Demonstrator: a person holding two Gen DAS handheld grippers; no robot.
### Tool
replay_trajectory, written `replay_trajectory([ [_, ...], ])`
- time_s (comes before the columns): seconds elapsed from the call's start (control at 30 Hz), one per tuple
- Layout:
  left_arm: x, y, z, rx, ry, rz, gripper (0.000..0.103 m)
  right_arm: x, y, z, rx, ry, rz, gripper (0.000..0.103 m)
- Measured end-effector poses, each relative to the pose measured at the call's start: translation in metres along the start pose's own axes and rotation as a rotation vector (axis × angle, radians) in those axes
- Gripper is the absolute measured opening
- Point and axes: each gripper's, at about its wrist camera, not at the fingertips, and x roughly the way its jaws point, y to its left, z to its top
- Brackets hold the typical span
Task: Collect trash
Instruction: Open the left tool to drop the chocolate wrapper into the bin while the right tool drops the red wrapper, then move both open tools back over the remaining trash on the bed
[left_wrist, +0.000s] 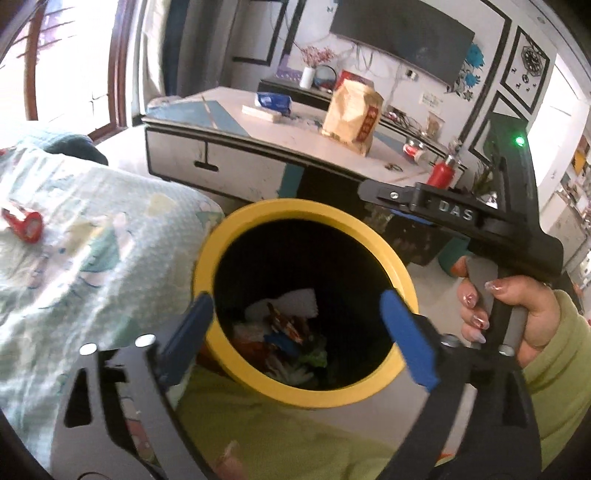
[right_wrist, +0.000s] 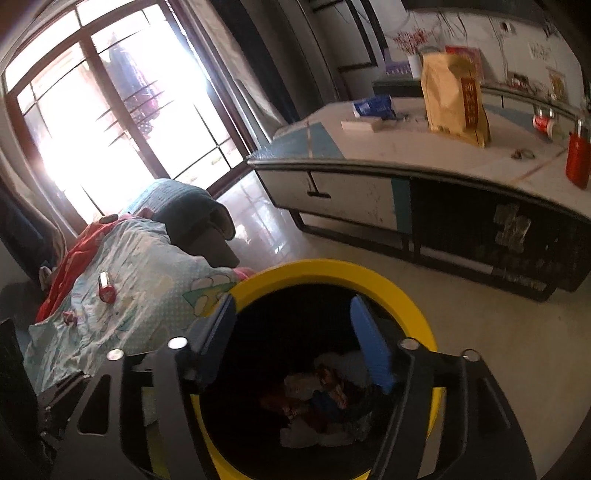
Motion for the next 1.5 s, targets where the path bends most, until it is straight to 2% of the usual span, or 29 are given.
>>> replay_trajectory([
  [0.2, -0.019, 0.013, 0.004, -0.032, -0.056, 0.045, 0.092, -0.012, 0.016, 0.003, -0.044, -0.038, 0.007, 0.075],
  [0.57, -0.061, 0.041, 0.010, -0.079, -0.170, 0.158, 0.092, -0.028, 0.056, 0.005, -0.126, -0.077, 0.040, 0.075],
  [0.73, -0.077, 0.057, 0.009, -0.109, -0.204, 0.217, 0.092, -0.029, 0.079, 0.001, -0.171, -0.072, 0.064, 0.076],
  [1.5, -0.146, 0.133, -0.007, -0.262, -0.327, 0.372, 0.092, -0.016, 0.189, -0.014, -0.342, -0.036, 0.193, 0.077],
])
